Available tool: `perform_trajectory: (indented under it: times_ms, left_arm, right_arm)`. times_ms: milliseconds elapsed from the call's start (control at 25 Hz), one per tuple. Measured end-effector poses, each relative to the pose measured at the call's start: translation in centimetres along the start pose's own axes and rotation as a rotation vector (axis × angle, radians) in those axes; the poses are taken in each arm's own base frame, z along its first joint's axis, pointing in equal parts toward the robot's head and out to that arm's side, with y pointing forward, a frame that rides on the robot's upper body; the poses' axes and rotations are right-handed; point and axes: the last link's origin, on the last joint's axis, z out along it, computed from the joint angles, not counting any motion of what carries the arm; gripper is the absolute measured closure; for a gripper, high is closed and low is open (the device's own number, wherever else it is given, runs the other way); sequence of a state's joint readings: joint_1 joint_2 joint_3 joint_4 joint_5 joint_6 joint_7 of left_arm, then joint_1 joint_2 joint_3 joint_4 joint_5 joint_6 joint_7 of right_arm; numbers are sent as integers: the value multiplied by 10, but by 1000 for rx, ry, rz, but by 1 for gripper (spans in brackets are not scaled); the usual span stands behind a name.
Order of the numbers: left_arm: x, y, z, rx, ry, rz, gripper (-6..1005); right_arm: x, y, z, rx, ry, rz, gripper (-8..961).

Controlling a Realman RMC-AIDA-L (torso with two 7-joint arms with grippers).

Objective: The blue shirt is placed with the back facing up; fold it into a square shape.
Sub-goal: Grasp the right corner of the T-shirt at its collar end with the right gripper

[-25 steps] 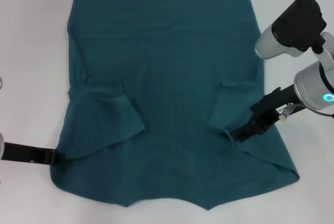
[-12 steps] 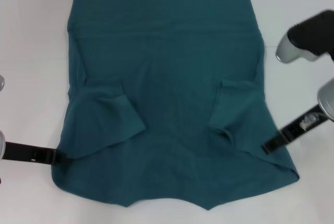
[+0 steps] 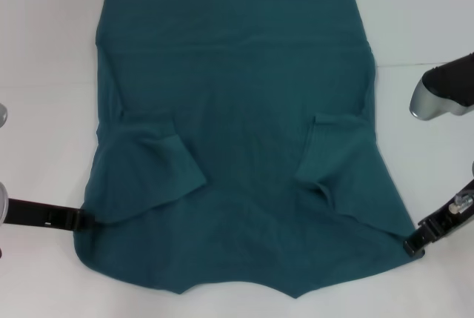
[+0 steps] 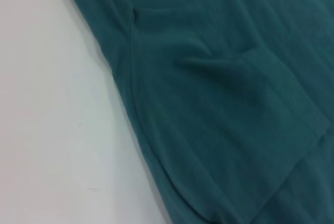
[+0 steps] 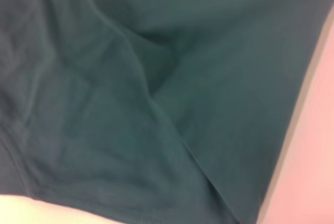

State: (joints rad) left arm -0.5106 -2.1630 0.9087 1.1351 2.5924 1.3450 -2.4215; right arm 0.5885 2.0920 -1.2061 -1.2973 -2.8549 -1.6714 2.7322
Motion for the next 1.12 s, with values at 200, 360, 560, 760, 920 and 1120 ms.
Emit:
perform_trajectory:
  times_ms: [200,360,560,760,920,1120]
  left_arm:
    - [0,-1,0,2,3,-3,968]
    - [-1,-1,1,1,0,-3,968]
    - [0,0,2,0,-1,1,967]
    - [1,1,2,0,1,2,967]
    - [2,1,2,0,2,4,967]
    - [2,1,2,-1,2,6,967]
  right_arm:
    - [3,0,6,5,18,19,176]
    - [2,1,7,12,13,17,176]
    - [0,3,15,26,18,17,174]
    - [-2,6,20,31,16,7,176]
    - [-1,7,25,29,29,1,177]
    - [-3,7,28,32,23,-4,179]
